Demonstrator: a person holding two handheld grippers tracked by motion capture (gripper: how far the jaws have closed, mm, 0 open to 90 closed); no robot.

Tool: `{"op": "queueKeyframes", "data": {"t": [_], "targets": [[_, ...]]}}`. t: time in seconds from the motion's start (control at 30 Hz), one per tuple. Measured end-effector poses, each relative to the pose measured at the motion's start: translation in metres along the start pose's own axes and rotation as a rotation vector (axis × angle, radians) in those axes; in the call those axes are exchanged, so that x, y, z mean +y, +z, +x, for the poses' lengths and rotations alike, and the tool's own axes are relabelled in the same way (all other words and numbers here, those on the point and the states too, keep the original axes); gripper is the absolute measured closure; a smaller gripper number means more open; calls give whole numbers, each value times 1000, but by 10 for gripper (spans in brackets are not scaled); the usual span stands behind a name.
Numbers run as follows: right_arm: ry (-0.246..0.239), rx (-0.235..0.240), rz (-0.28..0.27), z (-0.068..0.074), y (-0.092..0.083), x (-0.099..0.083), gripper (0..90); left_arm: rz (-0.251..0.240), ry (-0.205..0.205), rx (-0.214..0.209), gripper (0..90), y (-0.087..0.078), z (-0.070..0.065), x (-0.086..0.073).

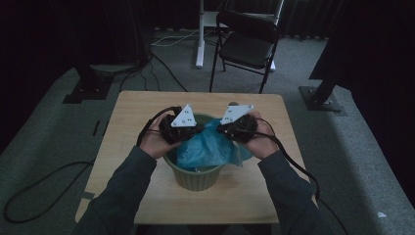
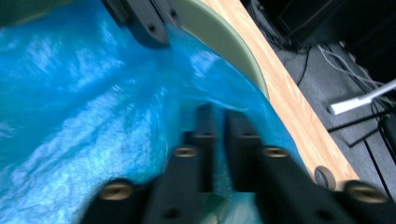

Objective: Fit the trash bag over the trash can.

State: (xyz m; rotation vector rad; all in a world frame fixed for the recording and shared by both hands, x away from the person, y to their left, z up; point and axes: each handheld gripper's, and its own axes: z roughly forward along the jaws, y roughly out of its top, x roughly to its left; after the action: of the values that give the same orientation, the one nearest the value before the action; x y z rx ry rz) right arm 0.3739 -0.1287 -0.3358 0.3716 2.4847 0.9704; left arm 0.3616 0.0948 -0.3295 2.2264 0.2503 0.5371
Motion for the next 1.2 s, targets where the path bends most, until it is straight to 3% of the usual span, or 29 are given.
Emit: {"op": "queueKeyframes", "data": {"t": [0.2, 0.43, 0.47, 0.6, 0.87, 1.03, 1.17, 1.2], "targets": [[17, -13, 4, -4, -7, -3, 900, -9, -22, 30, 893, -9, 4, -6], [24, -14, -6, -7, -13, -8, 900, -12, -39, 26, 893, -12, 6, -12], [16, -5, -26, -5, -12, -6, 812, -14, -35, 24, 893, -11, 6, -12], [-7, 1, -51, 1, -6, -3, 737, -17, -29, 19, 893, -11, 5, -10], [-20, -10, -58, 5, -7, 0, 737, -18, -30, 25, 892, -11, 5, -9], [-27, 41, -40, 6, -10, -5, 857, -21, -38, 29, 893, -11, 6, -9], [-33, 41, -22, 8, -5, -5, 843, -22, -37, 29, 892, -10, 5, -8], [-22, 20, -26, 9, -2, -4, 781, -18, -32, 26, 892, -9, 5, -7]]}}
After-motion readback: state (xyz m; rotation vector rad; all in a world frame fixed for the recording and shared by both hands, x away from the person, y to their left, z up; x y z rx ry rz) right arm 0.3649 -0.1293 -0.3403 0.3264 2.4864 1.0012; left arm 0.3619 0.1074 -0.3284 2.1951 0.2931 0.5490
